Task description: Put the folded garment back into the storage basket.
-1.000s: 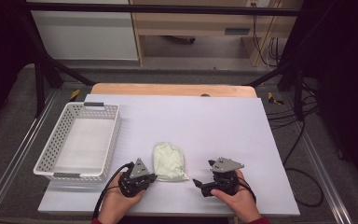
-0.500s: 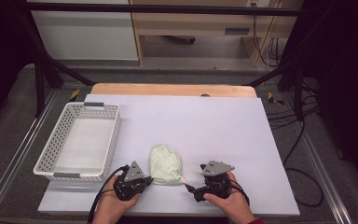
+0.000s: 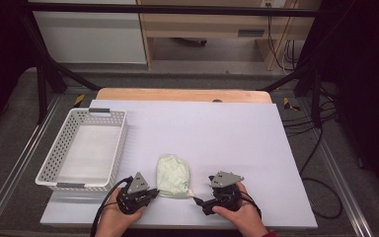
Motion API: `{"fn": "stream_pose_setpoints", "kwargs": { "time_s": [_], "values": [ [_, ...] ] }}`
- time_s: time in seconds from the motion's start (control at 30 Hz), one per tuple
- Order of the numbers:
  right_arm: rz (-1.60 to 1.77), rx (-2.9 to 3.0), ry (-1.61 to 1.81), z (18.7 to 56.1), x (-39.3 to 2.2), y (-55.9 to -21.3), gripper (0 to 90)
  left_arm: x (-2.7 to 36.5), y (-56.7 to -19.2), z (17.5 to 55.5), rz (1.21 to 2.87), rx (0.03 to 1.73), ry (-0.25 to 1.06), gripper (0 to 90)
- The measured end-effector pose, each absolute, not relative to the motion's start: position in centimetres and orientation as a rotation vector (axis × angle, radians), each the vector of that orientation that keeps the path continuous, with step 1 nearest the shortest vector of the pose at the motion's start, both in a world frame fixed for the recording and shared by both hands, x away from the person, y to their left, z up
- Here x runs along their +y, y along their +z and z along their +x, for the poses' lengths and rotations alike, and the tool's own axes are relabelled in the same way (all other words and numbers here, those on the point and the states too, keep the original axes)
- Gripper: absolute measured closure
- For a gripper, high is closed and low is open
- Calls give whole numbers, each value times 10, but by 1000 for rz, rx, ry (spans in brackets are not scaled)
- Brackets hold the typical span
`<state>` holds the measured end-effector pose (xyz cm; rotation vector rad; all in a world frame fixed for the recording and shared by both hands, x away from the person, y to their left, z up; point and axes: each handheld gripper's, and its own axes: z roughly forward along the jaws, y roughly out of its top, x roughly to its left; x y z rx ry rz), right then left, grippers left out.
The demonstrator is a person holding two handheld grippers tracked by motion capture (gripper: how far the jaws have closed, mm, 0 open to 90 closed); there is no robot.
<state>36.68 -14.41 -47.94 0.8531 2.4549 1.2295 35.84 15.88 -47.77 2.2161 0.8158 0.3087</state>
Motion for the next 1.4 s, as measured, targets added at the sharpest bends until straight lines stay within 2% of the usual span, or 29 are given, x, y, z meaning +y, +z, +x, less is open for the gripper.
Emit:
{"fn": "stream_pose_setpoints", "kwargs": {
  "time_s": [0.63, 0.9, 1.33, 1.37, 1.4],
  "values": [
    [846, 2466, 1226, 366, -140, -480, 119, 160, -478, 356, 2214, 816, 305, 866],
    [836, 2471, 1222, 365, -139, -480, 126, 162, -476, 356, 2176, 847, 336, 656],
    [831, 2473, 1215, 364, -138, -481, 132, 162, -465, 360, 2096, 876, 377, 467],
    [830, 2471, 1215, 364, -138, -481, 133, 161, -463, 361, 2091, 881, 383, 449],
    [827, 2469, 1216, 364, -139, -481, 136, 159, -461, 363, 2086, 889, 388, 394]
  ]
}}
